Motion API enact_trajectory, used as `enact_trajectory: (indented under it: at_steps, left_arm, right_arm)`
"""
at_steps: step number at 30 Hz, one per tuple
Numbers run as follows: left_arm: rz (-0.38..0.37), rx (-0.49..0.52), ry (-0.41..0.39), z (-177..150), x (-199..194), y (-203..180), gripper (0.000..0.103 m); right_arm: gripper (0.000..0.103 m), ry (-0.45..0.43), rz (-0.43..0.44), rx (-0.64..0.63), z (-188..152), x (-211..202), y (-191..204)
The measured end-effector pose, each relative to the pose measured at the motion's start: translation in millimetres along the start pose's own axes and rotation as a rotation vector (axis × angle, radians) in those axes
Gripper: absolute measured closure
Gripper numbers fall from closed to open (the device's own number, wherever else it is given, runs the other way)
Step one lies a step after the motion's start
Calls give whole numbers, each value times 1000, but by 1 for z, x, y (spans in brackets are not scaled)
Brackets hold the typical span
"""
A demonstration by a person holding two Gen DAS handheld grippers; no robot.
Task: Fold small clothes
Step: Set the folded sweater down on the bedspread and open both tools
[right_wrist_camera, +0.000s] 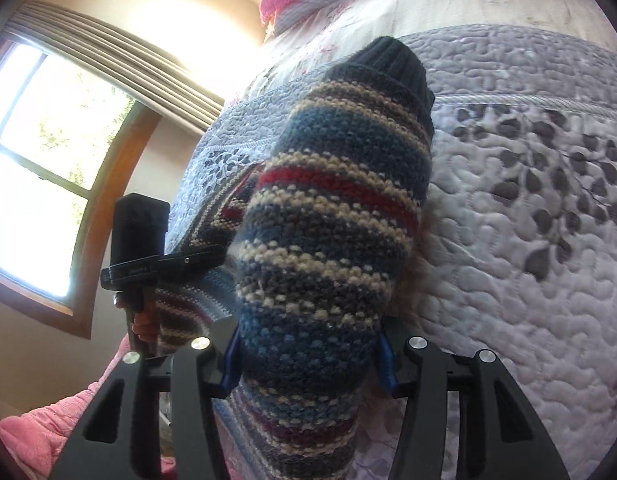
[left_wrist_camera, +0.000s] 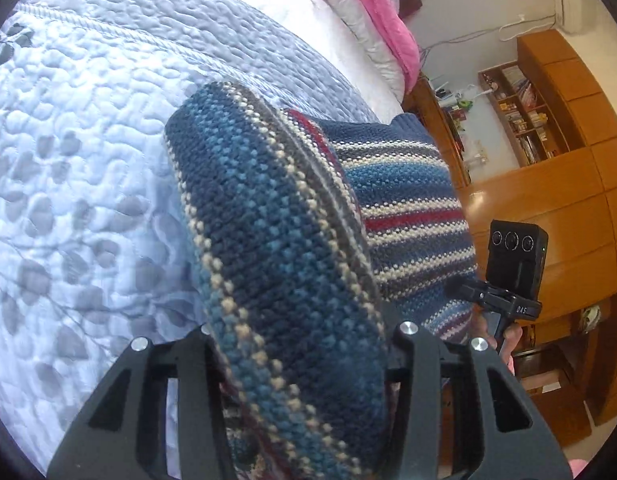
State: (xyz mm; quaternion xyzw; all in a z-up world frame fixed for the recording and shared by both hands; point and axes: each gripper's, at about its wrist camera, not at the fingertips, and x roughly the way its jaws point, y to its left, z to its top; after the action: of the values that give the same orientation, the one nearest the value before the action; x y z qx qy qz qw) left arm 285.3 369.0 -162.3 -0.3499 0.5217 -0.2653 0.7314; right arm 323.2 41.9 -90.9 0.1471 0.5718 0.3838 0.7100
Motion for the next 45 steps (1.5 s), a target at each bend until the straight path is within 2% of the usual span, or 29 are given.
enact_trajectory:
  at_steps: [4,6,9,10,12,14,17,21,24,25,26,28,31,33,35,42,43,45]
  left_arm:
    - [80,35,24,-9,41,-15,58]
    - [129,36,22,-14,51,-1,53]
    - [109,9,21,-17,57,22,43]
    - [98,-4,17,-17,57,27,43]
    - [104,-25,9,-20,55,26,43]
    - [154,-35,-8,-28,45,21,38]
    - [223,23,-61,-42,22,-3,38]
    - [247,128,-96,-81,-7,-38,37]
    - [316,175,-99,-109,-9,-49,37]
    - [322,174,-91,-116,-7,-48,39]
    - [331,171,-85,-121,-5,-46,40]
    - [391,162,-81,-127,0,-40,54]
    - [441,132,-78,-127,2,-28,51]
    - [436,105,-83,-128,0,-18,49]
    - [446,94,-89,-129,0,-9,45]
    - [433,72,-111,-135,-3,8,41]
    - [440,70,-114,-137,-4,7,41]
    - [472,61,-124,-145,-6,-2,35]
  right_arm:
    - [50,18,-56,83,-25,0,-48]
    - [49,9,-28,136,-40,7,-72]
    - [46,-35,8,169,-56,11,-88]
    - [44,-43,14,177,-59,11,-90]
    - [39,-53,-7,161,-62,10,-86]
    - [27,-63,-30,141,-65,4,-78]
    - [21,-79,-56,78,-73,-3,-50]
    - [21,-72,-46,65,-105,-21,-41]
    - [21,-53,-59,92,-128,-19,-42]
    - [24,-46,-60,105,-132,-16,-43]
    - [35,-38,-54,124,-137,-13,-48]
    - [61,-17,-23,182,-144,-5,-59]
    - [74,-43,-7,190,-151,-12,-54]
    - [75,-54,-45,187,-159,-20,-54]
    - [75,-46,-95,196,-162,-9,-50]
    - [74,-85,-110,222,-171,-3,-58]
    - [72,-89,-122,216,-171,-3,-55]
    - [60,-99,-148,201,-174,-6,-45]
